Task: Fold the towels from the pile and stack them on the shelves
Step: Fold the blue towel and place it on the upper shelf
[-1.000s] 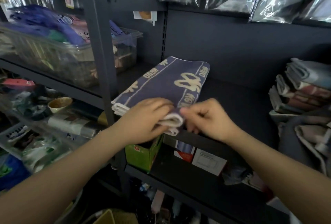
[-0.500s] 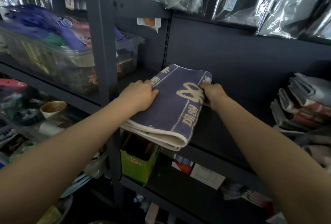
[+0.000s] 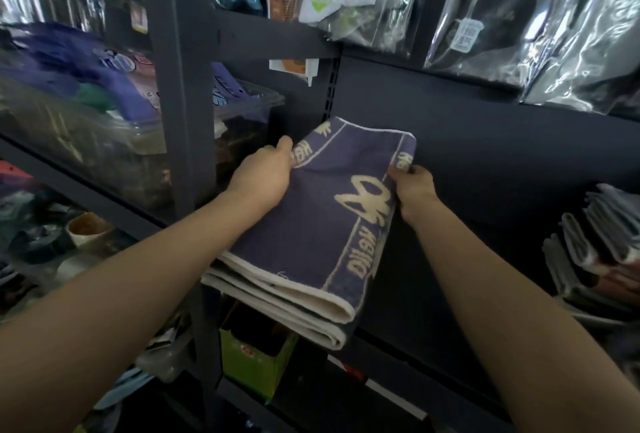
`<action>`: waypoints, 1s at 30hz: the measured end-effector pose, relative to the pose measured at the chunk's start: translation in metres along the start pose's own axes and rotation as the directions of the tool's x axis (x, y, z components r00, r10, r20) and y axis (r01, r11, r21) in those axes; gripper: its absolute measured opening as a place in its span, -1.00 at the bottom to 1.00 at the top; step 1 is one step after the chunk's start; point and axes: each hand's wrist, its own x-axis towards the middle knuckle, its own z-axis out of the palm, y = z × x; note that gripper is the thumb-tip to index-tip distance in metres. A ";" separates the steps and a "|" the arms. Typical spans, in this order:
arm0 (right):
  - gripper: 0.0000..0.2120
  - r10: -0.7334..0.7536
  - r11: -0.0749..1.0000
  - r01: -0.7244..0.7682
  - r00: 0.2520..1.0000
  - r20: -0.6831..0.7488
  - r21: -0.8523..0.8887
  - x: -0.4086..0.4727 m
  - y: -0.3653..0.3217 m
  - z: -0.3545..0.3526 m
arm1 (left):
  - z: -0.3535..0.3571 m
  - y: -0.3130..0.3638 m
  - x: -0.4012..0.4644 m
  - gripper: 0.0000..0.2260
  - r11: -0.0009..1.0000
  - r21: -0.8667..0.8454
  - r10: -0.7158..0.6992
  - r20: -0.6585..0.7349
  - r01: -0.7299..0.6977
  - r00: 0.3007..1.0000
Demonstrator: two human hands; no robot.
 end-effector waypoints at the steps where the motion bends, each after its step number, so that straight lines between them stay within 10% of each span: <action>1: -0.64 0.038 0.999 -0.037 0.999 0.024 -0.037 0.003 0.004 -0.003 | 0.003 -0.003 0.002 -0.89 0.998 0.062 -0.006 0.046 0.003 0.999; 5: -0.63 0.058 0.997 -0.053 0.995 0.084 -0.061 -0.006 0.007 -0.014 | 0.007 -0.006 -0.002 -0.72 0.980 0.194 -0.001 0.225 -0.044 0.974; 8: -0.91 0.099 0.994 -0.087 0.973 0.211 -0.066 -0.026 0.009 -0.023 | -0.010 0.005 -0.026 -0.68 0.953 0.114 0.276 0.064 -0.282 0.959; 12: -0.92 0.157 0.984 -0.121 0.936 0.315 -0.130 -0.053 0.015 -0.026 | -0.021 0.023 -0.088 -0.68 0.733 -0.246 0.649 -0.029 -0.635 0.760; 15: -0.95 0.104 0.994 -0.087 0.945 0.310 -0.069 -0.063 0.019 -0.023 | -0.002 0.022 -0.118 -0.53 0.685 -0.082 0.727 0.028 -0.724 0.686; 19: -0.91 0.034 0.994 -0.066 0.941 0.336 0.084 -0.069 0.019 -0.028 | 0.002 0.012 -0.124 -0.78 0.671 -0.021 0.724 -0.192 -0.741 0.662; 24: -0.95 0.168 0.982 -0.130 0.929 0.331 -0.134 -0.070 0.028 -0.034 | 0.008 0.006 -0.135 -0.80 0.685 -0.029 0.703 -0.235 -0.728 0.671; 30: -0.63 0.074 0.997 -0.075 0.968 0.241 -0.002 -0.049 0.031 -0.022 | 0.024 -0.007 -0.143 -0.43 0.676 0.200 0.736 -0.144 -0.709 0.661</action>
